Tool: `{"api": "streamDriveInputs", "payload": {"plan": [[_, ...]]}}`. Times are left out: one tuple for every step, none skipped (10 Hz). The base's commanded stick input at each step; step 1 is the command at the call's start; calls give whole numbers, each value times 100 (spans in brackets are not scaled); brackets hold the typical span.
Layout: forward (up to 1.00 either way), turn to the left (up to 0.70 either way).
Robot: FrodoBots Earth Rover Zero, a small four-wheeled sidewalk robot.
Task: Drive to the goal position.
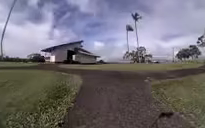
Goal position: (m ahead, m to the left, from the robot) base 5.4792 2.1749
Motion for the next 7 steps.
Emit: {"api": "streamDriveInputs", "payload": {"plan": [[50,0],[50,0],[50,0],[50,0],[50,0],[50,0],[50,0]]}}
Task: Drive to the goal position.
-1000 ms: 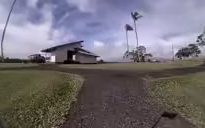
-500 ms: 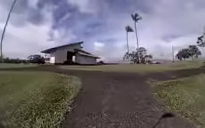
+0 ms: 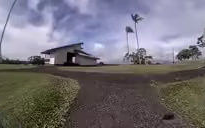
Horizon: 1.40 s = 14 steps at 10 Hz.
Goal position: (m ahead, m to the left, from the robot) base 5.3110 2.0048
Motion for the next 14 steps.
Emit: {"api": "streamDriveInputs", "payload": {"plan": [[50,0],[50,0],[50,0],[50,0],[50,0],[50,0],[50,0],[50,0],[50,0],[50,0],[50,0],[50,0],[50,0],[50,0]]}}
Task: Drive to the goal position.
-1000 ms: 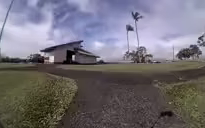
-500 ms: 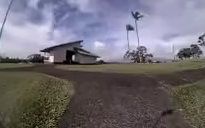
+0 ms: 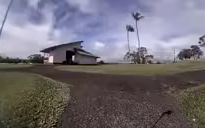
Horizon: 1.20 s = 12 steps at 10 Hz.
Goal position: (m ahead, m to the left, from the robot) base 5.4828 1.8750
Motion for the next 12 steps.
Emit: {"api": "streamDriveInputs", "payload": {"plan": [[50,0],[50,0],[50,0],[50,0],[50,0],[50,0],[50,0],[50,0],[50,0],[50,0],[50,0],[50,0]]}}
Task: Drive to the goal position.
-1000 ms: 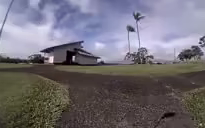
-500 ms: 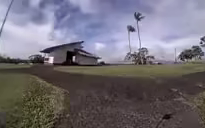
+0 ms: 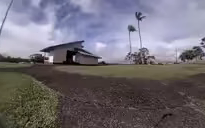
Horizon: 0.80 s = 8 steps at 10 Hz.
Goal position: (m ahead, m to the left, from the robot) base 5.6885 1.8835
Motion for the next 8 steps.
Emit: {"api": "streamDriveInputs", "payload": {"plan": [[50,5],[50,36],[50,50],[50,31],[50,0],[50,2],[50,17],[50,33]]}}
